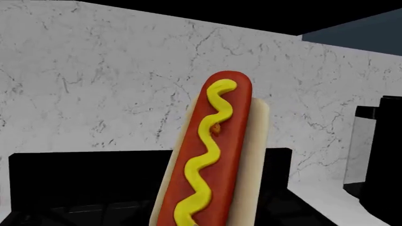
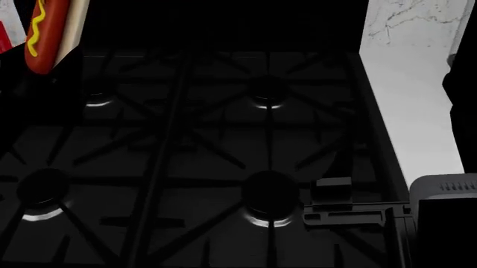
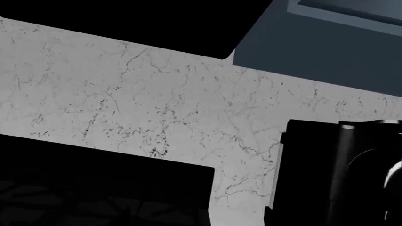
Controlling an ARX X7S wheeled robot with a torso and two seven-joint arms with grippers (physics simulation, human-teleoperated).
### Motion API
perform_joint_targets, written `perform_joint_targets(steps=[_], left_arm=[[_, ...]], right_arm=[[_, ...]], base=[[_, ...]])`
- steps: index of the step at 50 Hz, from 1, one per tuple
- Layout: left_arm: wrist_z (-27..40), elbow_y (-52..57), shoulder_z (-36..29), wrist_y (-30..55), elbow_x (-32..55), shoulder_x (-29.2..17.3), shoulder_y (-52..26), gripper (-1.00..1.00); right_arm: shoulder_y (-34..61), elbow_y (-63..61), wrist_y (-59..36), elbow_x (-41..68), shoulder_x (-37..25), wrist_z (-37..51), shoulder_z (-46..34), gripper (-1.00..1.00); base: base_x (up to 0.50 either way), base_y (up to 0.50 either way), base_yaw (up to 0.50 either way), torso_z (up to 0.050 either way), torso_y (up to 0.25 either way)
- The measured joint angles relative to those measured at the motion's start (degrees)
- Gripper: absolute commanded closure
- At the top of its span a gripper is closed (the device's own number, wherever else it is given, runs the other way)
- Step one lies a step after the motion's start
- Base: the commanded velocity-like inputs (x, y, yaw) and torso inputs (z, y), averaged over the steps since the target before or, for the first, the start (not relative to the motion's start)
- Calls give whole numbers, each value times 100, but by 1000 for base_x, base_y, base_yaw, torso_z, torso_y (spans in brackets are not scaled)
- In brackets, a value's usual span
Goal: Pick the hot dog from the counter and place it in the microwave.
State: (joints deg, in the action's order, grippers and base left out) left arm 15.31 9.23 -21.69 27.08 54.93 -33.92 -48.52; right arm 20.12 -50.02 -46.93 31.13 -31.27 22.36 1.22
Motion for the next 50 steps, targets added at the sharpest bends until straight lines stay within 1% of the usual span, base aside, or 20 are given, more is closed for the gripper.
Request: perform_joint_targets(steps=[26,50], left_arm=[[-9,13,1,-33,2,-15,24,100],[13,107,33,-71,25,-89,127,100]], right_arm=[[19,-35,-29,57,-47,64,-24,-100],[51,-41,-14,100,-71,114,-49,-100]], base=[[390,0,0,0,1],[0,0,0,0,1]])
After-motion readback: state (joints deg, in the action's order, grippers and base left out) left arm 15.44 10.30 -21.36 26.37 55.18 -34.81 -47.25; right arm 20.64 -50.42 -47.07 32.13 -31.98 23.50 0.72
